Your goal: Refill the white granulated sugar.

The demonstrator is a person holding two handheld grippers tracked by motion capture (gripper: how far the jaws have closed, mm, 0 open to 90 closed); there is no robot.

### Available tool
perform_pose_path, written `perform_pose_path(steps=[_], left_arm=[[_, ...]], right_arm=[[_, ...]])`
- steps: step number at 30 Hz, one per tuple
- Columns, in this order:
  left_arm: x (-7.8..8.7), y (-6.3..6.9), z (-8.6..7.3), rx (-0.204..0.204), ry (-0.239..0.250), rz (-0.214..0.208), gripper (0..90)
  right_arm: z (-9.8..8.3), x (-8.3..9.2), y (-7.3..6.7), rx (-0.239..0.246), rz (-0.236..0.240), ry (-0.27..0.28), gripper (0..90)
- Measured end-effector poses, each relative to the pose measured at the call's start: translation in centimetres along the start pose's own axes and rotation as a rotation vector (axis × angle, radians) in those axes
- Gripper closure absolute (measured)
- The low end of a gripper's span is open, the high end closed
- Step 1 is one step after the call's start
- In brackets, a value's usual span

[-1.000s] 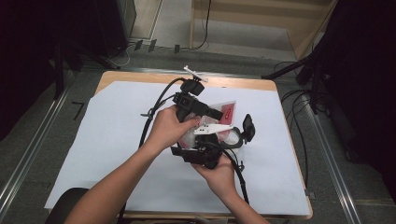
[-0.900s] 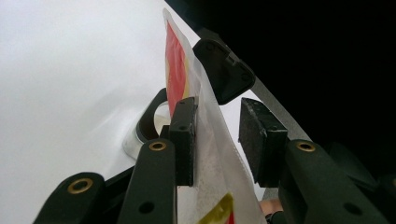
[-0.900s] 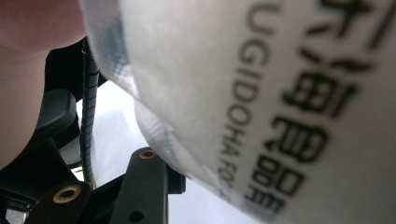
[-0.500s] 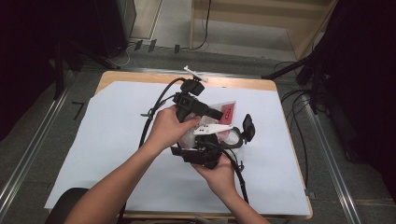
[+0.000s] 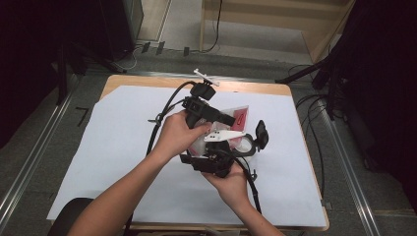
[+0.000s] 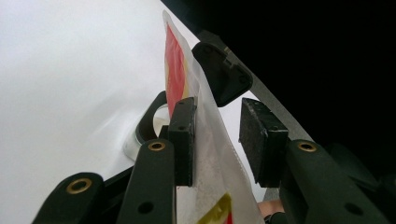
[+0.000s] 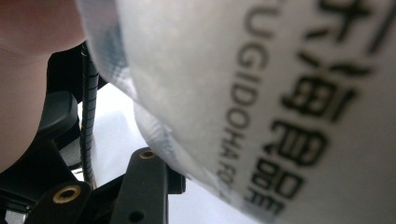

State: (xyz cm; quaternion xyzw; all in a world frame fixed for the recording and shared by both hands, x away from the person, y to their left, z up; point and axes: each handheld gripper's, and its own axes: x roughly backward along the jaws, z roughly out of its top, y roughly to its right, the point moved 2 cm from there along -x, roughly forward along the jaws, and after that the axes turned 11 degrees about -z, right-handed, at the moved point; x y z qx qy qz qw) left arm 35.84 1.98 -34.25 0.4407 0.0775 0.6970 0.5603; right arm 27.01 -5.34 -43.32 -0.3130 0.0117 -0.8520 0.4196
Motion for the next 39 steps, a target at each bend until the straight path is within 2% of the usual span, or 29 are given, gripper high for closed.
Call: perform_pose_path(steps=[2, 10, 15, 27, 34, 39], left_arm=[[0.02, 0.12, 0.03, -0.011, -0.008, 0.006, 66.8], [-0.33, -0.04, -0.03, -0.002, 0.001, 0.004, 66.7], [-0.30, -0.04, -0.03, -0.018, -0.006, 0.005, 67.6], [-0.32, 0.15, 0.00, -0.021, 0.001, 0.010, 67.4], [-0.13, 0.22, 0.07, -0.022, 0.017, 0.006, 66.8], [-0.16, 0.06, 0.04, -0.026, 0.000, 0.016, 67.0]], right_arm=[[0.03, 0.05, -0.06, -0.003, -0.001, 0.005, 64.1], [-0.20, -0.11, 0.06, -0.018, -0.002, 0.004, 63.9], [-0.32, -0.19, 0.00, -0.013, -0.007, 0.016, 63.5], [-0.25, -0.07, -0.06, -0.030, -0.010, 0.017, 63.8], [-0.05, 0.05, 0.15, -0.011, -0.022, 0.015, 64.0], [-0.09, -0.09, 0.11, -0.029, -0.007, 0.008, 64.0]])
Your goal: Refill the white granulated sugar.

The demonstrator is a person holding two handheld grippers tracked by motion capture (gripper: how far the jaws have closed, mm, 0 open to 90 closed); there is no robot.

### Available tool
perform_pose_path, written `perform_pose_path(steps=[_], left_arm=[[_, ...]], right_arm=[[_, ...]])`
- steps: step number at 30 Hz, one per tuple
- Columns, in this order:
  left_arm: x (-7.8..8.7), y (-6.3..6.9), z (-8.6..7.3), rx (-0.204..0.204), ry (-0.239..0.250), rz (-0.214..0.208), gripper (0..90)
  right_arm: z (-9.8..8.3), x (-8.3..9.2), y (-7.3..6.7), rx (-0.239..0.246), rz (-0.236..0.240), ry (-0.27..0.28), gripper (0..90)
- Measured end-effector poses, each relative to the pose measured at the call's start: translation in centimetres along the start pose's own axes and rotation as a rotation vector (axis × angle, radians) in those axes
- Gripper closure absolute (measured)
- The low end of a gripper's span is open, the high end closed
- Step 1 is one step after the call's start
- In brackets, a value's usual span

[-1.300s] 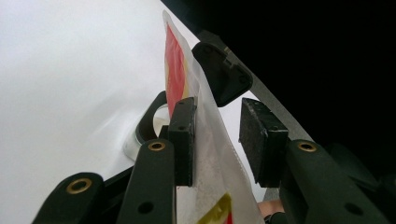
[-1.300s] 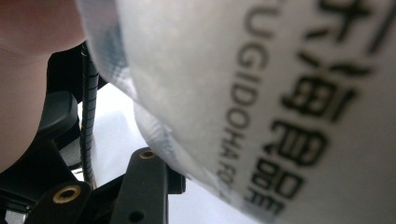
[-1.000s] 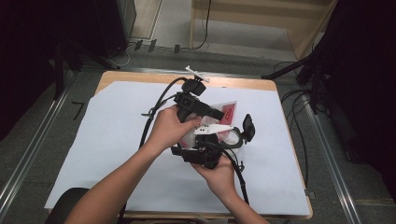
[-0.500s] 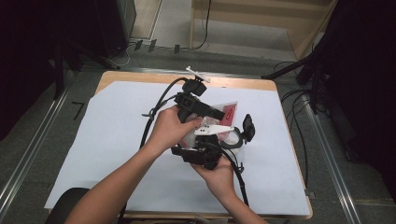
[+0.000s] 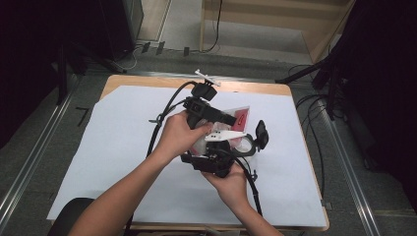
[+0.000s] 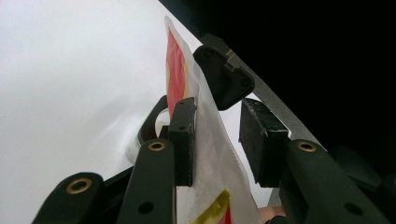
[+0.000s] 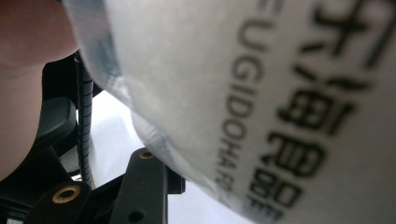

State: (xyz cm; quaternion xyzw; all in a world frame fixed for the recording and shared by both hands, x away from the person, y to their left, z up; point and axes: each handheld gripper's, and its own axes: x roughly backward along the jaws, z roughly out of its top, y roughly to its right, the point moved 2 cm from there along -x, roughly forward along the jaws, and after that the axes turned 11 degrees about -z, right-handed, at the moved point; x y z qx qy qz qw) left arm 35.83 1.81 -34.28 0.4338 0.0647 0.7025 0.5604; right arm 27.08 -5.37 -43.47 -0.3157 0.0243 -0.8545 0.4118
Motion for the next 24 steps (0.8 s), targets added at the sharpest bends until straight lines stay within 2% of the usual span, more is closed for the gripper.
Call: perform_pose_path(steps=[16, 18, 24], left_arm=[[0.00, -0.04, -0.05, 0.002, 0.002, -0.002, 67.0], [-0.01, -0.09, -0.05, 0.015, 0.008, -0.006, 66.9], [-0.03, -0.14, -0.06, 0.020, 0.011, -0.012, 66.9]], right_arm=[[-0.07, 0.01, 0.00, 0.006, 0.001, 0.000, 63.9], [-0.06, 0.01, -0.01, 0.006, 0.001, -0.001, 63.9], [-0.05, 0.04, -0.03, 0.008, 0.000, -0.001, 63.9]])
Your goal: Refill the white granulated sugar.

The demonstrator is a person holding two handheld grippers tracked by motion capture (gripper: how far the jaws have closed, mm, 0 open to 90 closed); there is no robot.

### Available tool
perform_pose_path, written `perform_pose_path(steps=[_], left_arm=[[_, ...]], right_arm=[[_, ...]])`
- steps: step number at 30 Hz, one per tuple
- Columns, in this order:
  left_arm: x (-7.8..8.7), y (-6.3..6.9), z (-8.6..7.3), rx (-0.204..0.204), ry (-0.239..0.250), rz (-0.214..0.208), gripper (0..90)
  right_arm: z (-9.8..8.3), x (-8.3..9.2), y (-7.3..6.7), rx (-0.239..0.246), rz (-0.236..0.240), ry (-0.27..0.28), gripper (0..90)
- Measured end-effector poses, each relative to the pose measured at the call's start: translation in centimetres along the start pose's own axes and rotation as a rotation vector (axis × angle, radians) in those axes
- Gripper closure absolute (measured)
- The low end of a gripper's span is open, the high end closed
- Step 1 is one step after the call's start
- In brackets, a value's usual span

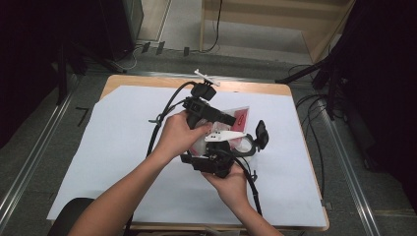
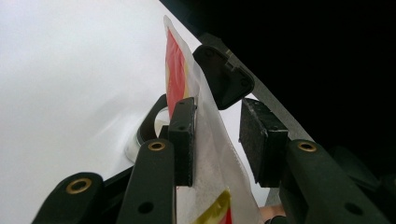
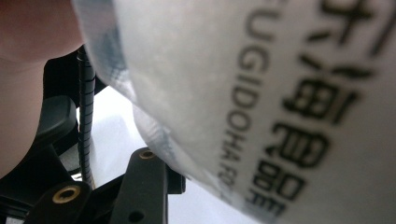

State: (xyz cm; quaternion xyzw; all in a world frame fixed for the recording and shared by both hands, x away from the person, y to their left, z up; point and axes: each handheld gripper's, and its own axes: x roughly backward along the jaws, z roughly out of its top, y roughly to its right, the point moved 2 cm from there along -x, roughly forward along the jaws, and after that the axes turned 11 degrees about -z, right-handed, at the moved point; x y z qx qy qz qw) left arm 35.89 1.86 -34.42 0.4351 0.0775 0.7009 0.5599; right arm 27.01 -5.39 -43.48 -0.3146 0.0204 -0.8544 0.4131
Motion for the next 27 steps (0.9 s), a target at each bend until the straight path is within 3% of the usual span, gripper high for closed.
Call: perform_pose_path(steps=[6, 27], left_arm=[[0.07, -0.18, 0.01, 0.038, 0.003, -0.011, 67.1], [0.13, -0.61, 0.02, 0.059, 0.007, -0.027, 66.6]], right_arm=[[0.01, 0.15, -0.10, 0.005, -0.004, 0.004, 64.1], [0.08, 0.19, -0.12, 0.007, -0.009, -0.005, 64.2]])
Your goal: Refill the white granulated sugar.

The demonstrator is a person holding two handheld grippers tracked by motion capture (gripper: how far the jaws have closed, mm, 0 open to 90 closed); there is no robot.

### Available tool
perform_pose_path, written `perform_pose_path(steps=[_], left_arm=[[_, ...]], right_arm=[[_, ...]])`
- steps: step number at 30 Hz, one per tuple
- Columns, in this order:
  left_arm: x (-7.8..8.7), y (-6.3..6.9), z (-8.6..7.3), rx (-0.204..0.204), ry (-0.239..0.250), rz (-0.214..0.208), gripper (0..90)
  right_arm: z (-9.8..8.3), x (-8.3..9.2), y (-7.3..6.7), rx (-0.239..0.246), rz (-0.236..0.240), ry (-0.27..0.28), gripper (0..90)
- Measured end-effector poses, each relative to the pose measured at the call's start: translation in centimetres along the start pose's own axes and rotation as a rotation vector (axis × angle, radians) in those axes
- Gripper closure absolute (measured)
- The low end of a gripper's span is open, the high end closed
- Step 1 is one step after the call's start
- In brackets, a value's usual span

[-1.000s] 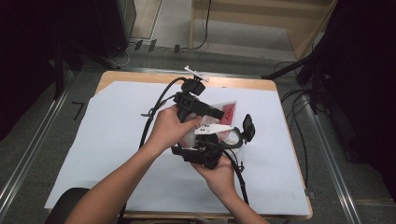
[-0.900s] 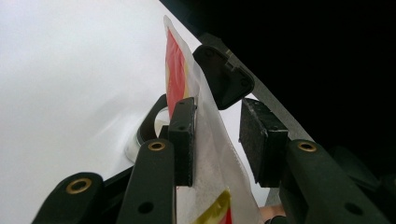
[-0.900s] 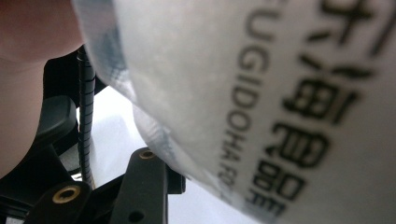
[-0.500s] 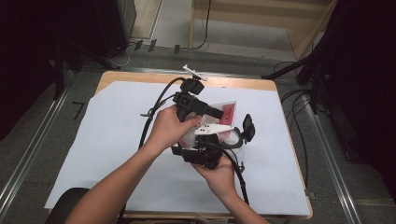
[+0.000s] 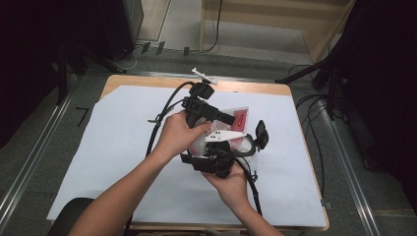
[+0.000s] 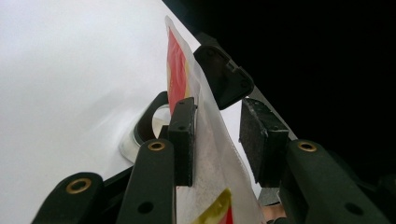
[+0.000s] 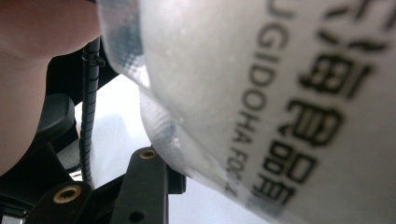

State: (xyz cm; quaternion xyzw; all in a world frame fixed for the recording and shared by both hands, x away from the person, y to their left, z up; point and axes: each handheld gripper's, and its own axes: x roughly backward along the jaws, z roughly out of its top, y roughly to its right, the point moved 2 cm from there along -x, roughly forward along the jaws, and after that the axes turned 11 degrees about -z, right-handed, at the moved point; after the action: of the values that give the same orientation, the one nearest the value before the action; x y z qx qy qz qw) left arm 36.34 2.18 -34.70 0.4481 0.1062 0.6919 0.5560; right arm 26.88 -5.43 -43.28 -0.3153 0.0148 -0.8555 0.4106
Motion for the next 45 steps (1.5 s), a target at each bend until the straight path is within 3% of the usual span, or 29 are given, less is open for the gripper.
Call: perform_pose_path(steps=[17, 29, 33, 45], left_arm=[[0.01, 0.01, 0.01, -0.001, 0.000, 0.006, 66.3], [0.03, 0.37, 0.05, -0.016, 0.010, 0.013, 66.3], [0.19, 0.59, 0.05, -0.039, 0.016, 0.026, 65.9], [0.36, 0.68, 0.02, -0.039, 0.016, 0.030, 65.6]], right_arm=[[0.07, 0.00, 0.05, -0.007, 0.008, -0.011, 64.1], [0.12, 0.17, -0.09, -0.034, 0.002, -0.009, 64.3], [0.20, 0.22, -0.13, -0.029, 0.005, 0.000, 64.3], [0.28, 0.17, -0.03, -0.034, 0.008, -0.004, 64.3]])
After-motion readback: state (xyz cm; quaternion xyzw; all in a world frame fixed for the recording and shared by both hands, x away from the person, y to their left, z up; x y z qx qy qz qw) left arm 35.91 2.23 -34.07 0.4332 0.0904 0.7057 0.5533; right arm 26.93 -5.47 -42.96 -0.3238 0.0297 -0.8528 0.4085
